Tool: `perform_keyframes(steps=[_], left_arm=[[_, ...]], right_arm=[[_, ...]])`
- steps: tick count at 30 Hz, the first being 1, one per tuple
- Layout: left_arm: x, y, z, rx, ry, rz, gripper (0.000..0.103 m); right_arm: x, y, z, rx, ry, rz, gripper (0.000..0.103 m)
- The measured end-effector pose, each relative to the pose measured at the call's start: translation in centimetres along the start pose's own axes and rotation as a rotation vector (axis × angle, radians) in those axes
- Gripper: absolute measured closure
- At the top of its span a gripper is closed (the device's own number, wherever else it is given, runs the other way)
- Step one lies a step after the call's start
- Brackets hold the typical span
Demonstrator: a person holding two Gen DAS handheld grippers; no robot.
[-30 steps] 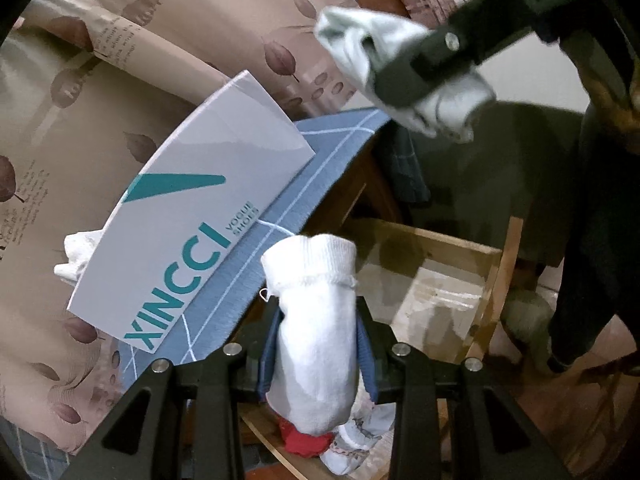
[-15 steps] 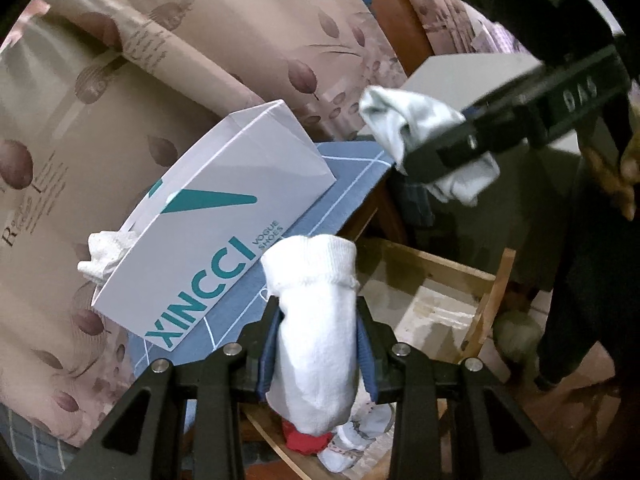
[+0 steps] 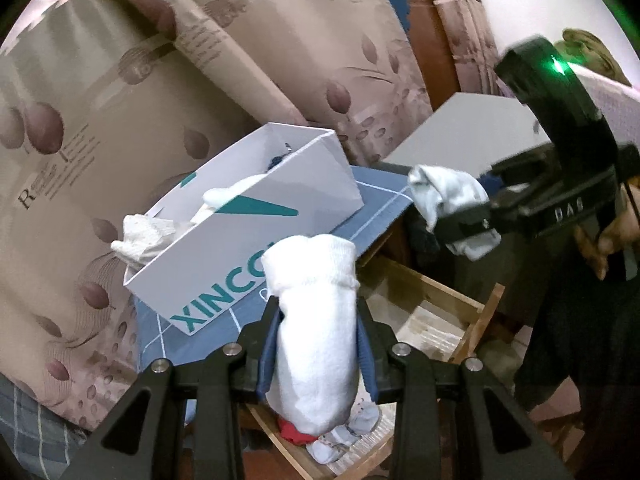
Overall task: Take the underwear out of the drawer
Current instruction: 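Carry the white sock with the left gripper over the white box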
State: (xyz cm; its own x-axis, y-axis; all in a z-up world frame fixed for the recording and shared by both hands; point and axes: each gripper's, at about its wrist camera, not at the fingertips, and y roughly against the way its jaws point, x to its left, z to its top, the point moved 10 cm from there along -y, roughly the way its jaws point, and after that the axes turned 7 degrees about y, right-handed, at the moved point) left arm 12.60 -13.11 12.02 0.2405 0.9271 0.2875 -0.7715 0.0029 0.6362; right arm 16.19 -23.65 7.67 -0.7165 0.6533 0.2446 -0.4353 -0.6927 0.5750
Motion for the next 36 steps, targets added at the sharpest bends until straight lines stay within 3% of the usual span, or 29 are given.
perform_keyframes(steps=[8,19,26,36], left_arm=[[3.2,1.4,2.7,-0.021,0.083,0.008,0.068],[8.7,0.2,11.1,-0.067,0.150,0.053,0.068],[9.9,-4.4,16.2,-0.027,0.212,0.018,0.068],[10.6,-12.9,19.0,0.077,0.349,0.005,0.068]], right_arm=[[0.5,-0.4,-0.3,0.017,0.031,-0.003,0.047],[1.5,-1.3,-0.7,0.050,0.077,0.001,0.047],[2.0,-1.4,-0.9,0.055,0.095,0.011,0.047],[2.6,-1.6,-1.1,0.064,0.117,0.027,0.047]])
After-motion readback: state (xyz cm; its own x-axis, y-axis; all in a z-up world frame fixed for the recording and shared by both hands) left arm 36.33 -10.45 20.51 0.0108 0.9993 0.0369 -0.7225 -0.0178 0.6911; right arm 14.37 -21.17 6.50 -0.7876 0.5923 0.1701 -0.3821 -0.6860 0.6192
